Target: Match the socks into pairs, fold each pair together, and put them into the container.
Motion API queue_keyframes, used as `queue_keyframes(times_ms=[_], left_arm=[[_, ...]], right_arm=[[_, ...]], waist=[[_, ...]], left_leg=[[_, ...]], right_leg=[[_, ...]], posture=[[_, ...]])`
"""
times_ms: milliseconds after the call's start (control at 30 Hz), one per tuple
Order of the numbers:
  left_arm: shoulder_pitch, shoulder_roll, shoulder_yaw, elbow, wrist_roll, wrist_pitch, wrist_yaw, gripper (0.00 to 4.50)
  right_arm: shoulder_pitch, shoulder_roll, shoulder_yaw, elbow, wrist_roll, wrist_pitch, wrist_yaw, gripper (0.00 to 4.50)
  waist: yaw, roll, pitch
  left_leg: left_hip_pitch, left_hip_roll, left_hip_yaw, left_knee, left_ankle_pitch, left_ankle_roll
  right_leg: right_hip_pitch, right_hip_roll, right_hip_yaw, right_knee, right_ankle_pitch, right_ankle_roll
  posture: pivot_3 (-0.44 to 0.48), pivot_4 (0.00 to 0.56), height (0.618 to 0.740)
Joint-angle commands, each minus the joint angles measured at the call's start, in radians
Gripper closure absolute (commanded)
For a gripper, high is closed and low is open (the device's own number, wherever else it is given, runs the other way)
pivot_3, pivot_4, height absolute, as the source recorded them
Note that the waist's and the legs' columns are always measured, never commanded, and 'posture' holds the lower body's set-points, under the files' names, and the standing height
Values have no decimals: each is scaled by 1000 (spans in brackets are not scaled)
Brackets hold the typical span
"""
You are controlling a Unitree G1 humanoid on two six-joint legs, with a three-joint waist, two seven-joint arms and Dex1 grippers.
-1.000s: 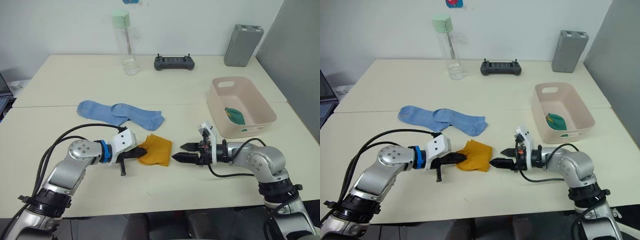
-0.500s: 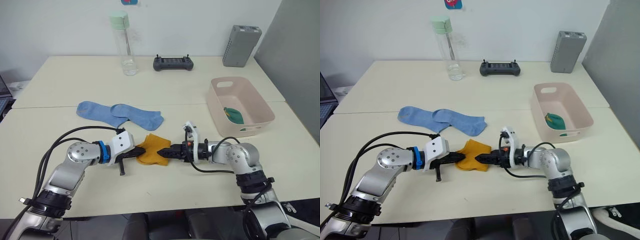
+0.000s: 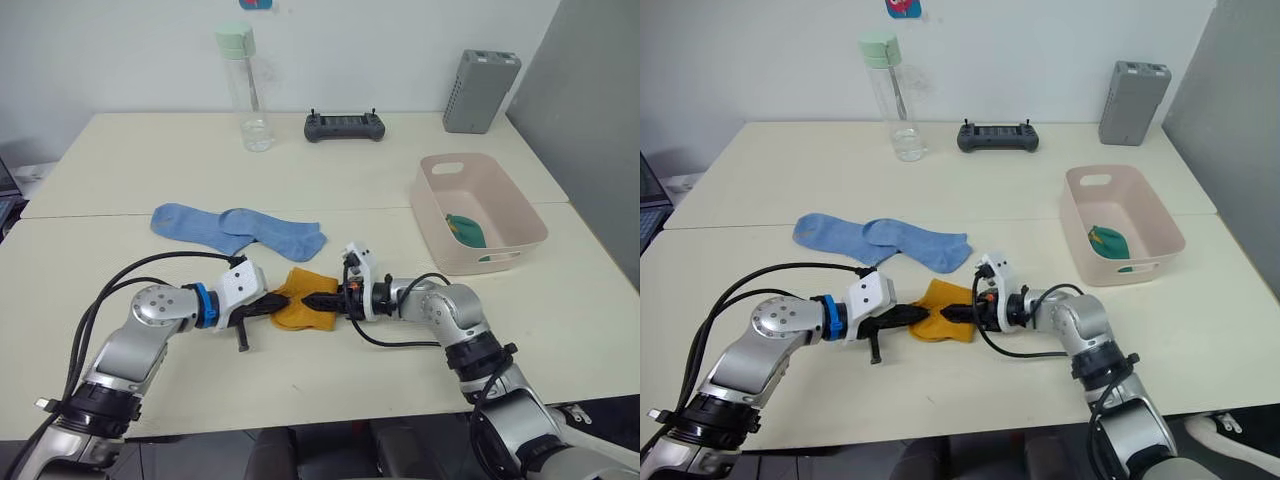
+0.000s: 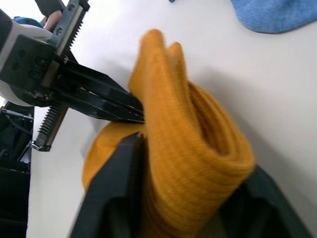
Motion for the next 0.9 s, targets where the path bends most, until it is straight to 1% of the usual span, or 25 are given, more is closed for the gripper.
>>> queue_keyframes(times_ms=[33, 100, 133, 200, 300, 367, 433, 467, 500, 533, 567, 633, 667, 767, 833, 900], left_arm=[[9, -5, 23, -6, -3, -10, 9, 4500], [11, -11, 51, -33, -49, 10, 1, 4500], [10, -10, 77, -62, -97, 46, -11, 4500], [6, 4, 116, -111, -172, 99, -39, 4123], [-18, 12, 151, -166, -245, 186, -43, 3302], [-75, -4, 176, -206, -317, 277, -16, 2662], [-196, -57, 183, -249, -402, 375, 46, 2047], [-261, -93, 176, -264, -428, 412, 82, 1738], [-317, -127, 162, -272, -436, 435, 113, 1456], [-348, -147, 154, -276, -437, 451, 133, 1092], [-379, -168, 124, -270, -401, 437, 151, 796], [-435, -225, 79, -252, -357, 424, 200, 157], [-464, -267, 58, -243, -344, 417, 229, 41], [-517, -370, 20, -208, -298, 384, 303, 41], [-548, -443, -13, -159, -237, 338, 365, 41], [-557, -478, -47, -141, -207, 304, 360, 41]], right_arm=[[11, -2, -3, -50, 1, -6, 10, 3761], [27, 1, -16, -95, 10, 0, -1, 4415], [34, -1, -34, -134, 21, 13, -16, 4495], [41, -17, -80, -208, 49, 53, -38, 4500], [39, -69, -140, -301, 76, 91, -54, 4500], [16, -113, -217, -372, 117, 134, -72, 4500], [-50, -218, -323, -442, 154, 182, -79, 4500], [-92, -275, -376, -452, 166, 203, -87, 4500], [-129, -335, -411, -453, 168, 213, -86, 4500], [-150, -372, -428, -449, 172, 220, -87, 4500], [-170, -422, -435, -438, 162, 210, -75, 4500], [-204, -525, -430, -405, 126, 177, -46, 4500], [-215, -603, -403, -385, 82, 129, -11, 4500], [-232, -759, -332, -313, -27, -13, 64, 4500], [-237, -865, -261, -231, -153, -185, 127, 4500], [-228, -940, -181, -141, -278, -377, 189, 4500]], waist=[[0, 0, 0], [1, 0, 0], [1, 0, 0], [2, 0, 0], [9, 0, 0], [14, 0, 1], [20, 2, 3], [22, 3, 4], [27, 4, 5], [27, 4, 5], [27, 4, 4], [28, 4, 4], [26, 4, 4], [25, 5, 4], [28, 6, 5], [27, 6, 5]], left_leg=[[0, 0, 0, 0, 0, 0], [0, 0, -1, 0, 0, 0], [0, 0, 0, 0, 0, 0], [-1, 0, 0, 0, 0, 0], [-2, 0, -1, 0, 0, 0], [-3, -1, -2, 0, 0, 0], [-4, -1, -2, 0, 0, 0], [-7, -1, -3, 3, 0, 0], [-10, -1, -3, 6, 0, 0], [-13, -1, -3, 9, 0, 0], [-13, -1, -2, 9, 0, 0], [-12, -1, -2, 9, 0, 0], [-12, -1, -2, 8, 0, 0], [-13, -1, -2, 7, 0, 0], [-13, -2, -2, 7, 0, 0], [-13, -2, -1, 8, 0, 0]], right_leg=[[0, 0, 0, 0, 0, 0], [0, 0, -1, 0, 0, 0], [0, 0, -1, 0, 0, 0], [-1, 0, 0, 0, 0, 0], [-1, 0, -1, -1, 0, 0], [-1, 0, -2, -1, 0, 0], [0, 0, -2, -1, 0, 0], [-1, -1, -3, -1, 0, 1], [-2, -1, -4, -1, 1, 2], [-2, -1, -4, -2, 1, 4], [-2, -1, -3, -3, 3, 6], [-1, -1, -3, -5, 3, 6], [-1, -1, -3, -5, 2, 6], [-2, -1, -3, -5, 2, 5], [-3, -1, -2, -4, 2, 6], [-2, -1, -2, -5, 2, 6]], posture=[[0, 150, 740], [0, 150, 740], [0, 150, 740], [0, 150, 740], [0, 150, 740], [0, 150, 740], [0, 150, 740], [0, 150, 740], [0, 150, 740], [0, 150, 740], [0, 150, 740], [0, 150, 740], [0, 150, 740], [0, 150, 740], [0, 150, 740], [0, 150, 740]])
